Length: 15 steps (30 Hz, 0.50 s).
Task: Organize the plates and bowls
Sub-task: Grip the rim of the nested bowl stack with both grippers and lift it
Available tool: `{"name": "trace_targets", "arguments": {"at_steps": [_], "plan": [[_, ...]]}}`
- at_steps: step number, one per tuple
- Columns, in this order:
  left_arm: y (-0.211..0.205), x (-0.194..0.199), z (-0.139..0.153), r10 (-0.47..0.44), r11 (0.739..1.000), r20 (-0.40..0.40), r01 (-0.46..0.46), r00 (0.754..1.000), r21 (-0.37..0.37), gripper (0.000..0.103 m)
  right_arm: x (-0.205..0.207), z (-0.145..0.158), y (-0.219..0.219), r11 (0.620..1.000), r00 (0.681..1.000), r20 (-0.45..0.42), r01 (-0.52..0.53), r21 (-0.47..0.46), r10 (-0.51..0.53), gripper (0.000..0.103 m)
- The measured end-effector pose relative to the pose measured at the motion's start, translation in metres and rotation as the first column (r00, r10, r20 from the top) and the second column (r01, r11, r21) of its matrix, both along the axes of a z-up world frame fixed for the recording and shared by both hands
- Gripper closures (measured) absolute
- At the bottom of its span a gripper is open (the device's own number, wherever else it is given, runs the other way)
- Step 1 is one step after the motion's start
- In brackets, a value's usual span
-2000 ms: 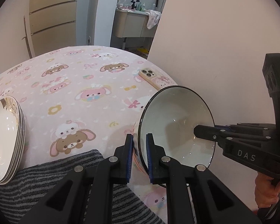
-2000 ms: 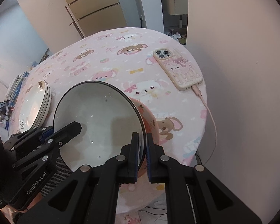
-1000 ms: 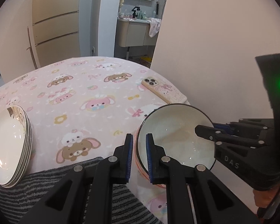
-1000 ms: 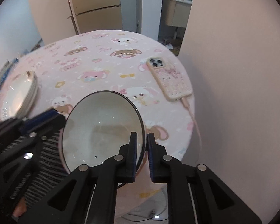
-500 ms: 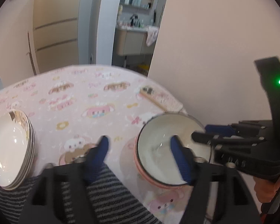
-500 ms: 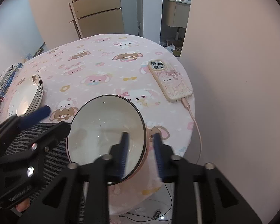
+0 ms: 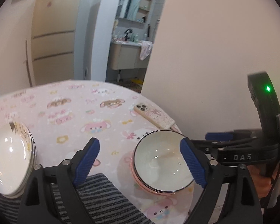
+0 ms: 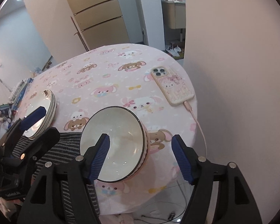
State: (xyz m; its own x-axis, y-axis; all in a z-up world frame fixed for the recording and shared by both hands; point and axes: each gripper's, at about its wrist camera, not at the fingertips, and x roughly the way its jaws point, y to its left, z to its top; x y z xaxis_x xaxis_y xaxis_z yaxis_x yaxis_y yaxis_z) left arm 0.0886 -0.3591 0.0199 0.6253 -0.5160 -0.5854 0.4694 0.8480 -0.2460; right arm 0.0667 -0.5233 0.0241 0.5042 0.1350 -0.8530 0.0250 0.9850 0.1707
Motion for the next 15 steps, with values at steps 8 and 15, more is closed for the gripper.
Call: {"name": "trace_targets", "arguments": {"at_steps": [8,15], "plan": [[0.0,0.033,-0.044,-0.04,0.997,-0.223,0.024,0.974,-0.071,0.004,0.008,-0.041,-0.021,0.986,0.993,-0.106,0.065,0.153,-0.049,0.035],[-0.006,0.047,-0.07,-0.045,0.998,-0.321,0.028,0.946,-0.059,0.004,0.025,-0.071,-0.019,0.978,0.984,-0.172,0.073,0.197,-0.039,0.039]]}}
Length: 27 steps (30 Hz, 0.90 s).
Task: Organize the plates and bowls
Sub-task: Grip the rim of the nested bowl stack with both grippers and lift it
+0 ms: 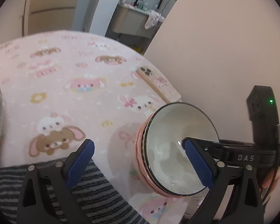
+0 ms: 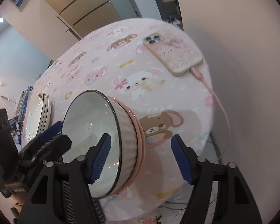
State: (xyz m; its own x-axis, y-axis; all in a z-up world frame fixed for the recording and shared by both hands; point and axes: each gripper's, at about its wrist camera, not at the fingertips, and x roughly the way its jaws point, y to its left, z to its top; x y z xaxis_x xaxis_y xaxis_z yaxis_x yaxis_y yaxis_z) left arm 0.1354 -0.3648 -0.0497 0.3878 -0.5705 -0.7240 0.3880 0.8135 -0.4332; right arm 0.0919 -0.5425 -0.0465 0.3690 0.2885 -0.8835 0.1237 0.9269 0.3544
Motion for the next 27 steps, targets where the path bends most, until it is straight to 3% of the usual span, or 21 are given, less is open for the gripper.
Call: {"name": "trace_targets", "arguments": {"at_steps": [2,5,8,14,19,20,21,27], "plan": [[0.0,0.003,-0.005,0.002,1.0,-0.019,-0.002,1.0,-0.007,0.005,0.004,-0.009,0.003,0.999,1.0,-0.024,-0.011,0.047,0.012,0.043],[-0.004,0.005,-0.011,-0.02,1.0,-0.052,0.02,0.998,-0.007,0.013,0.006,-0.018,0.01,0.999,0.999,-0.032,-0.026,0.047,0.027,0.046],[-0.007,0.006,-0.018,-0.035,0.999,-0.086,0.035,0.996,-0.005,0.025,0.009,-0.027,0.013,0.993,0.998,-0.052,-0.041,0.107,0.047,0.048],[-0.005,0.02,-0.027,-0.031,0.998,-0.161,0.022,0.986,-0.053,0.035,0.011,-0.031,0.011,0.988,0.998,-0.05,-0.017,0.153,0.025,0.05],[-0.009,0.023,-0.037,-0.037,0.996,-0.226,0.018,0.973,-0.087,0.05,0.013,-0.033,0.008,0.983,0.999,-0.049,0.011,0.181,-0.002,0.05],[-0.01,0.023,-0.039,-0.039,0.996,-0.234,0.018,0.971,-0.091,0.06,0.013,-0.033,0.007,0.982,0.999,-0.053,0.015,0.186,-0.005,0.051],[-0.011,0.023,-0.04,-0.047,0.994,-0.243,0.022,0.969,-0.103,0.064,0.013,-0.034,0.006,0.981,0.998,-0.054,0.022,0.192,-0.012,0.051],[-0.012,0.02,-0.037,-0.042,0.994,-0.236,0.017,0.971,-0.104,0.065,0.01,-0.038,-0.007,0.961,0.996,-0.065,0.075,0.266,-0.06,0.056]]}}
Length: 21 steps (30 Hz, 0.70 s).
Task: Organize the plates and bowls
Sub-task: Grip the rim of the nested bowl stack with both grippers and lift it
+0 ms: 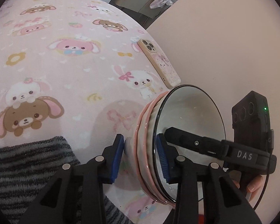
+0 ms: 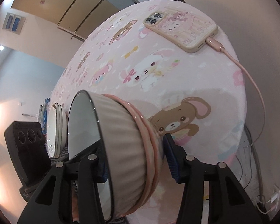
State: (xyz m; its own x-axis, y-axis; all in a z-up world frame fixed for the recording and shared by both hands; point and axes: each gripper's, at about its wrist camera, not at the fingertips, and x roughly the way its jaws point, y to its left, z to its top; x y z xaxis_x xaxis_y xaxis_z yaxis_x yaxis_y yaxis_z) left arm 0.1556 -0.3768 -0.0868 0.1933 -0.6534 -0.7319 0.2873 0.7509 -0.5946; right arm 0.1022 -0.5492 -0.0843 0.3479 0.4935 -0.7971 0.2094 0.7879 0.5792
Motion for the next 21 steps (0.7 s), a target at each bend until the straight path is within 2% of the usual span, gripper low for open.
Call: {"name": "trace_targets", "arguments": {"at_steps": [16,19,21], "plan": [[0.006,-0.003,0.005,0.007,1.0,0.023,-0.007,1.0,-0.003,0.068,-0.002,0.001,-0.006,0.999,0.999,-0.02,0.038,0.027,-0.037,0.058],[0.007,0.001,0.001,-0.002,0.999,-0.006,0.002,1.0,-0.033,0.064,-0.002,-0.001,-0.009,0.998,0.999,-0.022,0.045,0.047,-0.044,0.058],[0.007,0.003,-0.005,-0.016,0.998,-0.049,0.012,0.999,-0.068,0.059,-0.003,-0.004,-0.012,0.996,0.999,-0.023,0.051,0.075,-0.05,0.059]]}}
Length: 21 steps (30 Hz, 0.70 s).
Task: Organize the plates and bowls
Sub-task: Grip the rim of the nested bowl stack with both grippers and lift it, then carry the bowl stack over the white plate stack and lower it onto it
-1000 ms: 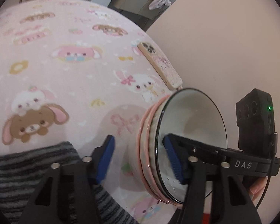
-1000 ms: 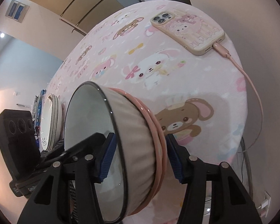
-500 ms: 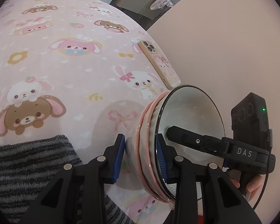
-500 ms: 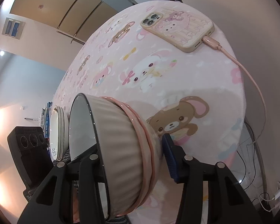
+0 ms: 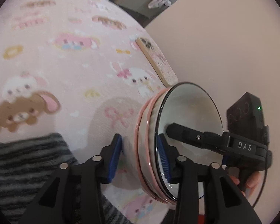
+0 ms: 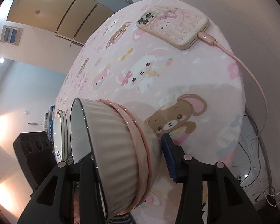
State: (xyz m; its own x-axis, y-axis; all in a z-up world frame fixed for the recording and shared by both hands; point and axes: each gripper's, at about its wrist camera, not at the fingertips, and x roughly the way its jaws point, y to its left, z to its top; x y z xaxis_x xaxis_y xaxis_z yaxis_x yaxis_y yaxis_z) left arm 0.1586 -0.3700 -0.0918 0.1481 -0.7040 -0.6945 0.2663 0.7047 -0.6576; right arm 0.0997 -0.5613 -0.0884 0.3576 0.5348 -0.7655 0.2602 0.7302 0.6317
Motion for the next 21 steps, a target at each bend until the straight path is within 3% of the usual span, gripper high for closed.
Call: {"name": "trace_targets", "arguments": {"at_steps": [8,13,21], "plan": [[0.001,-0.007,0.005,0.032,0.999,0.022,-0.032,0.999,0.028,0.059,-0.006,-0.009,-0.013,0.991,0.997,0.008,0.078,0.113,-0.079,0.062],[0.012,-0.01,0.012,0.097,0.994,0.017,-0.097,0.995,0.048,0.059,-0.004,-0.008,-0.004,0.987,0.995,0.007,0.096,0.127,-0.098,0.062],[0.041,-0.003,0.037,0.168,0.985,0.021,-0.168,0.986,0.037,0.059,0.014,0.019,0.024,0.99,0.996,0.043,0.07,0.119,-0.075,0.062]]}}
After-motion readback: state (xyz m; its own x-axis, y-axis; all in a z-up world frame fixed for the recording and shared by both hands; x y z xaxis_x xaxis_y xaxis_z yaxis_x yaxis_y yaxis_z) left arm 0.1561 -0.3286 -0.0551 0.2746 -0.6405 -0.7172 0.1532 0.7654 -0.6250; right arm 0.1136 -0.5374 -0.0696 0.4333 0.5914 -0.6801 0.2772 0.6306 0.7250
